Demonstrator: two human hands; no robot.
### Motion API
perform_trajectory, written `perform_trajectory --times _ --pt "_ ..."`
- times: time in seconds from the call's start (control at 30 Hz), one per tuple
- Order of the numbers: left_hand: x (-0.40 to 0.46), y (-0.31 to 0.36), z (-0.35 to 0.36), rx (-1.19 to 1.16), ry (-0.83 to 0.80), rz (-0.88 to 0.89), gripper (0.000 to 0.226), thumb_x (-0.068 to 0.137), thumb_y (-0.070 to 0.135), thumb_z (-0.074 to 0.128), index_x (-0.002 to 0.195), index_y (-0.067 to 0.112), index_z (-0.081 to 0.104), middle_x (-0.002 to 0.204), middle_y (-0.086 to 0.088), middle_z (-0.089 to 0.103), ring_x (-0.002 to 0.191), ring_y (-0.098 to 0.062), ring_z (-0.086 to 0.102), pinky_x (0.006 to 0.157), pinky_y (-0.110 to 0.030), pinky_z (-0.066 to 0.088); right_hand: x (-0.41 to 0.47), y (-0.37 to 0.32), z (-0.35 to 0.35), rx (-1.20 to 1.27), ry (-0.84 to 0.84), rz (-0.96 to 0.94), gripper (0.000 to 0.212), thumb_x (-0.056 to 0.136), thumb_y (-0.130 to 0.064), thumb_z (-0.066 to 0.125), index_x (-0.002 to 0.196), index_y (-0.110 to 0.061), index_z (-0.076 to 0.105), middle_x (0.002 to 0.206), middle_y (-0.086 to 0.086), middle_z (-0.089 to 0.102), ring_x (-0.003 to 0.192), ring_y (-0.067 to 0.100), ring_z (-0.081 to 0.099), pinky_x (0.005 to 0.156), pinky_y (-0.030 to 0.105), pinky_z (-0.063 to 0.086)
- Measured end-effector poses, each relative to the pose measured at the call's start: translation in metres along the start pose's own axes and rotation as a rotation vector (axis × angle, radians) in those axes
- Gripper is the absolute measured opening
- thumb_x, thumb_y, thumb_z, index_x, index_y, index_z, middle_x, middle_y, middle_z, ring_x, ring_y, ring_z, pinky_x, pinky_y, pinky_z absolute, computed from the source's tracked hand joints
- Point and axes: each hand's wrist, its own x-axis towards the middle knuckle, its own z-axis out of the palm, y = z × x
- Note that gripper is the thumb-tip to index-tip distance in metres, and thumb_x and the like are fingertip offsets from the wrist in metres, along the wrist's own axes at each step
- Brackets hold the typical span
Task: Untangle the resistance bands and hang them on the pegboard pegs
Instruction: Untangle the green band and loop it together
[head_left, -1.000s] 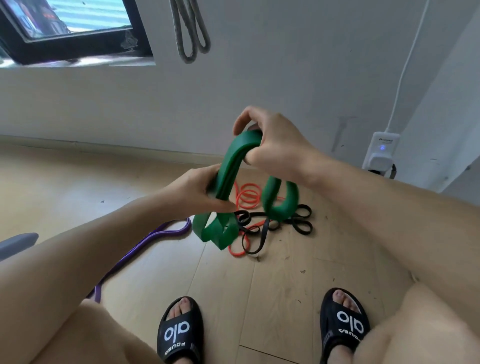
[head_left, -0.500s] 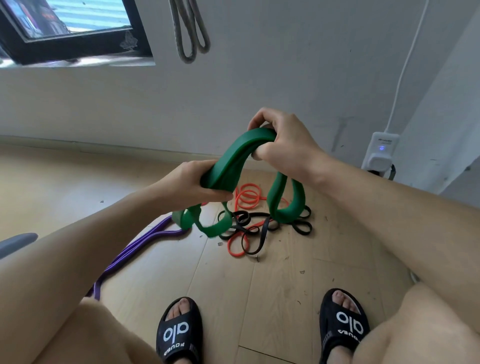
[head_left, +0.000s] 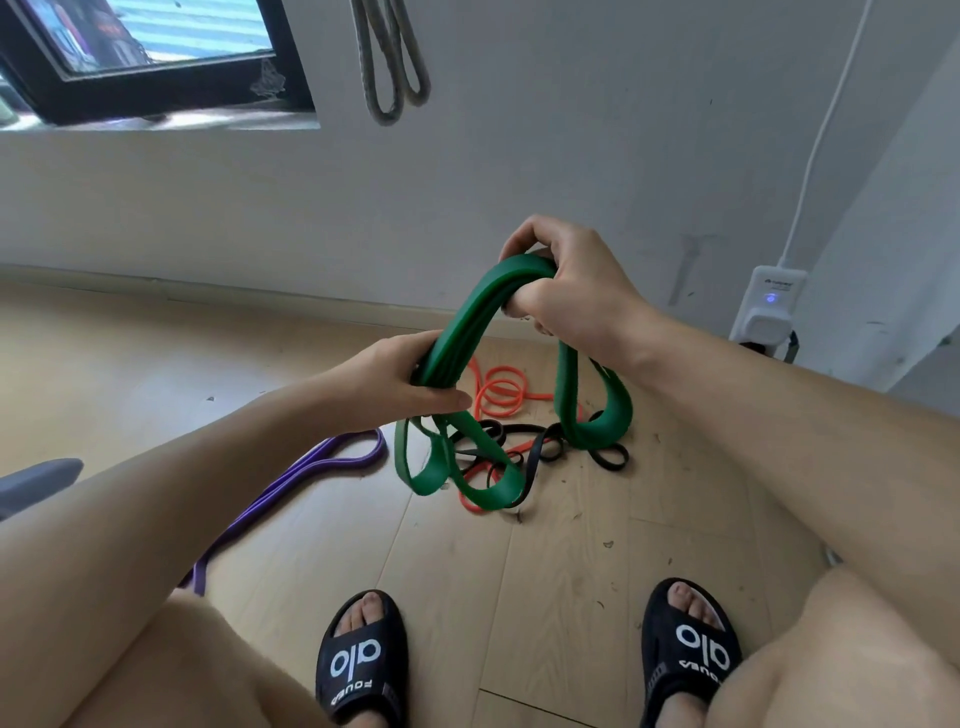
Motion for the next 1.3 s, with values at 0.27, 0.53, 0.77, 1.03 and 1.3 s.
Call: perform_trajectory --times 0.27,0.53,0.77,1.03,1.3 --pt "-0.001 -0.011 0.000 0.067 -0.033 -0.029 0.017 0.086 0.047 0.067 0.086 0.048 0.050 0.081 0.003 0.059 0.077 -0.022 0.061 0.082 -0.056 0.055 0.007 0.015 0.000 -0.092 0.038 -0.001 0.019 0.082 -0.008 0.073 0.092 -0.020 0.062 0.080 0.002 0.065 0.065 0.014 0.057 0.061 0.026 0.045" --pt "-0.018 -0.042 -0.026 0.394 -0.056 -0.138 0.021 0.093 0.029 0.070 0.098 0.022 0.050 0.081 0.006 0.057 0.073 -0.016 0.055 0.058 -0.018 0.040 0.010 0.074 0.006 -0.792 -0.421 0.086 0.016 0.098 -0.021 0.061 0.085 -0.029 0.056 0.081 -0.002 0.060 0.076 0.021 0.060 0.059 0.032 0.040" --pt "-0.084 -0.130 -0.047 0.444 -0.211 -0.306 0.013 0.095 0.033 0.068 0.100 0.029 0.056 0.075 0.009 0.065 0.065 -0.003 0.063 0.058 -0.020 0.045 0.031 0.078 0.083 -0.815 -0.706 0.039 0.019 0.100 -0.023 0.054 0.084 -0.032 0.059 0.080 -0.008 0.060 0.075 0.017 0.058 0.060 0.030 0.041" --pt "-0.167 -0.266 0.009 -0.042 -0.110 -0.665 0.004 0.097 0.019 0.064 0.095 0.022 0.066 0.084 -0.004 0.073 0.074 -0.016 0.075 0.077 -0.036 0.063 0.081 0.129 0.251 -0.930 -1.035 -0.043 0.004 0.097 -0.020 0.056 0.099 -0.024 0.055 0.085 -0.003 0.056 0.080 0.020 0.055 0.062 0.033 0.038" --pt "-0.182 -0.381 0.078 -0.075 -0.112 -0.918 0.004 0.096 0.026 0.063 0.098 0.029 0.066 0.091 0.005 0.069 0.089 -0.014 0.065 0.073 -0.030 0.052 0.098 0.243 0.373 -0.917 -1.203 -0.007 0.015 0.091 -0.008 0.057 0.095 -0.016 0.045 0.088 -0.001 0.050 0.083 0.025 0.052 0.062 0.034 0.036"
